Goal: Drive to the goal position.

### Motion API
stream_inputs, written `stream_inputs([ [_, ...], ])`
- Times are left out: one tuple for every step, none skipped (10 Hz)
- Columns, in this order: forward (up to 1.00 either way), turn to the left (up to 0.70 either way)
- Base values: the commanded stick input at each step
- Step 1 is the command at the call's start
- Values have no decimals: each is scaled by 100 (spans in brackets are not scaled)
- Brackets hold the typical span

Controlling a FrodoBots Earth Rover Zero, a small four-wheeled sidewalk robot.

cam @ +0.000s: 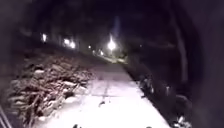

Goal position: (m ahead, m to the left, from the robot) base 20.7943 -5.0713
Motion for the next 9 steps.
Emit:
stream_inputs([
  [45,0],
  [45,0],
  [45,0],
  [45,0],
  [45,0],
  [45,0],
  [45,0],
  [45,0],
  [45,0],
])
